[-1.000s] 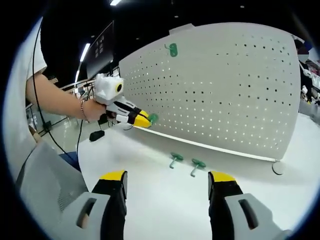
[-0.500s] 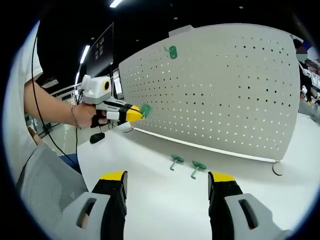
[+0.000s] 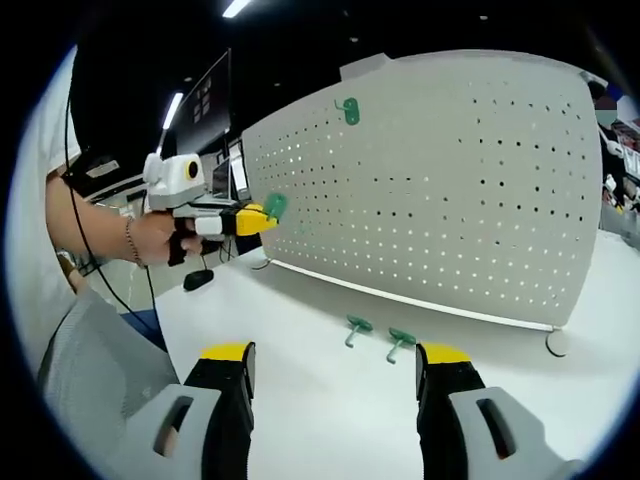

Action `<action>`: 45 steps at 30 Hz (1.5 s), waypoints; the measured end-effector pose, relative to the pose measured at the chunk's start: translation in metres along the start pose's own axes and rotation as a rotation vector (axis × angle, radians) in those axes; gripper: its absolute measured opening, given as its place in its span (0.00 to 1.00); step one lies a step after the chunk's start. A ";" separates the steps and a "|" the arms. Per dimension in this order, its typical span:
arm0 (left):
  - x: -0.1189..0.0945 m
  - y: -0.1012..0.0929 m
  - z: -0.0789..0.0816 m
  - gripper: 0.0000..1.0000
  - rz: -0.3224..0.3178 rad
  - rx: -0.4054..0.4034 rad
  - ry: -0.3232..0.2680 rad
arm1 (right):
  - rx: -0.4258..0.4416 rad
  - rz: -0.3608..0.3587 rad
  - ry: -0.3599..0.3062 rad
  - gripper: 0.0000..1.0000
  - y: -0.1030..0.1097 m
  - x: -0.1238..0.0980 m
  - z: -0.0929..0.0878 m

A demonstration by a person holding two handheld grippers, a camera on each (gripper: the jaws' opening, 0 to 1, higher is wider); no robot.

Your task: Insert the hook assembly into the mounting plate slot until the hook locks in place.

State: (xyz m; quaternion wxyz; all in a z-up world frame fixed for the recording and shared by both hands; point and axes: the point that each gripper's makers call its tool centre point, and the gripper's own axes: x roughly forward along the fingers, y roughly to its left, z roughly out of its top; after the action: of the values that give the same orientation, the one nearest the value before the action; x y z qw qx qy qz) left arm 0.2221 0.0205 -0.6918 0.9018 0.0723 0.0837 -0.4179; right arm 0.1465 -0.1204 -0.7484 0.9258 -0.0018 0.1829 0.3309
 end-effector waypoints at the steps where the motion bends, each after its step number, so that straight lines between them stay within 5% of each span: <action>1: -0.001 -0.001 0.003 0.02 0.002 -0.004 -0.011 | -0.001 0.001 -0.002 0.63 0.001 0.000 0.001; 9: -0.019 -0.009 0.035 0.02 0.044 -0.065 -0.136 | -0.006 0.002 -0.019 0.63 0.004 0.000 0.008; 13: -0.025 -0.013 0.041 0.02 0.056 -0.060 -0.152 | -0.007 0.001 -0.022 0.63 0.004 0.000 0.009; 22: -0.024 -0.009 0.039 0.02 0.071 -0.069 -0.150 | -0.007 0.008 -0.040 0.63 0.005 -0.002 0.015; 34: -0.023 -0.008 0.039 0.02 0.076 -0.071 -0.155 | -0.015 0.089 -0.300 0.62 0.027 -0.014 0.075; 45: -0.024 -0.007 0.037 0.02 0.084 -0.068 -0.148 | -0.018 0.108 -0.296 0.62 0.031 -0.005 0.079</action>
State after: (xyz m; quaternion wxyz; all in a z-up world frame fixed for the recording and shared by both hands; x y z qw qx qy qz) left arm 0.2053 0.0263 -0.6507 0.9241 0.0140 0.0277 -0.3810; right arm 0.1506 -0.0893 -0.6689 0.9234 0.0486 0.0412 0.3785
